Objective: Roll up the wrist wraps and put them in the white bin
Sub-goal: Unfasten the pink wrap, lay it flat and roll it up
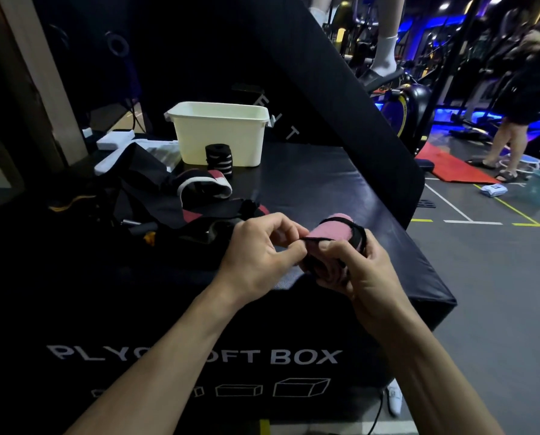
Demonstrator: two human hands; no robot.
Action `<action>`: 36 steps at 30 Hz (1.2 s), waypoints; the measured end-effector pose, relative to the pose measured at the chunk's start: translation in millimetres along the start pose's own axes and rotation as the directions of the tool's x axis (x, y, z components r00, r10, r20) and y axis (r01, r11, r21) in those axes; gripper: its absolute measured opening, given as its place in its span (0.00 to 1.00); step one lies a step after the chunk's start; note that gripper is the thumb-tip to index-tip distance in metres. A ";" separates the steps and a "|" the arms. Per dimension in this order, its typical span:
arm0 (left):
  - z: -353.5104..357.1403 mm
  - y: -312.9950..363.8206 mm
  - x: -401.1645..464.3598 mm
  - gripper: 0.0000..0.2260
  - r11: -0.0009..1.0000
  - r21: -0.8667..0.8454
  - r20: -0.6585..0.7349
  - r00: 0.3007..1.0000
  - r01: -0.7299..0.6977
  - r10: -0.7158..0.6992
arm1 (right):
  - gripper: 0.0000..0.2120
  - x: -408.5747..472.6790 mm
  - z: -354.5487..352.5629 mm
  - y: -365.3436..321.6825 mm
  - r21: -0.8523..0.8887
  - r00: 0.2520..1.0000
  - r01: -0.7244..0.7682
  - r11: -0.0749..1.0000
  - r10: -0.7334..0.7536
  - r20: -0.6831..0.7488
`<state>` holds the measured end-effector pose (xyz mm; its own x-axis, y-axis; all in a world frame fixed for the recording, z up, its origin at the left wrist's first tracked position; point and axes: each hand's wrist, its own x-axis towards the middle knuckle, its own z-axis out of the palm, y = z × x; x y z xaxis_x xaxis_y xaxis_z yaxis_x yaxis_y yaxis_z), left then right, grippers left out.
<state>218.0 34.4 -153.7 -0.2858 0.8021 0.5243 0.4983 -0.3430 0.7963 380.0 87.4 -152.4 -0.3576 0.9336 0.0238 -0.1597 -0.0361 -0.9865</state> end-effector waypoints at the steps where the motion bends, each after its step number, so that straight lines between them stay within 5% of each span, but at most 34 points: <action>1: -1.4 0.2 0.7 0.04 0.998 -0.048 0.002 0.999 0.046 -0.046 | 0.27 0.1 0.0 0.0 -0.004 1.000 -0.004 1.000 0.005 0.022; 6: -12.8 6.5 5.0 0.07 0.925 -0.318 0.114 0.977 0.209 -0.181 | 0.29 0.3 -2.8 -4.0 0.007 0.991 0.015 1.000 -0.015 0.135; 15: -27.7 15.2 0.6 0.07 0.841 -0.390 0.402 0.891 0.374 -0.210 | 0.31 -2.3 -15.0 -10.2 -0.026 0.955 0.022 0.999 -0.013 0.297; 23: -10.5 14.3 -2.4 0.01 0.929 -0.119 0.256 0.915 0.351 -0.313 | 0.30 0.5 -9.4 -5.4 -0.047 0.990 0.045 0.998 -0.038 0.137; 29: -9.0 18.6 -3.6 0.09 0.865 0.017 0.451 0.768 0.501 -0.454 | 0.27 0.4 -10.3 -2.4 -0.211 0.985 0.172 0.962 -0.166 0.047; 36: 2.0 16.6 -9.4 0.10 0.858 -0.037 0.447 0.776 0.512 -0.445 | 0.30 3.7 -11.1 -2.8 -0.231 0.988 0.147 0.962 -0.133 0.076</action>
<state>230.5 22.2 -146.0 -0.0778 0.9936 -0.0818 0.2510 0.0989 0.9629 389.3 94.9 -151.4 -0.4024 0.9001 0.1671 0.0058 0.1850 -0.9827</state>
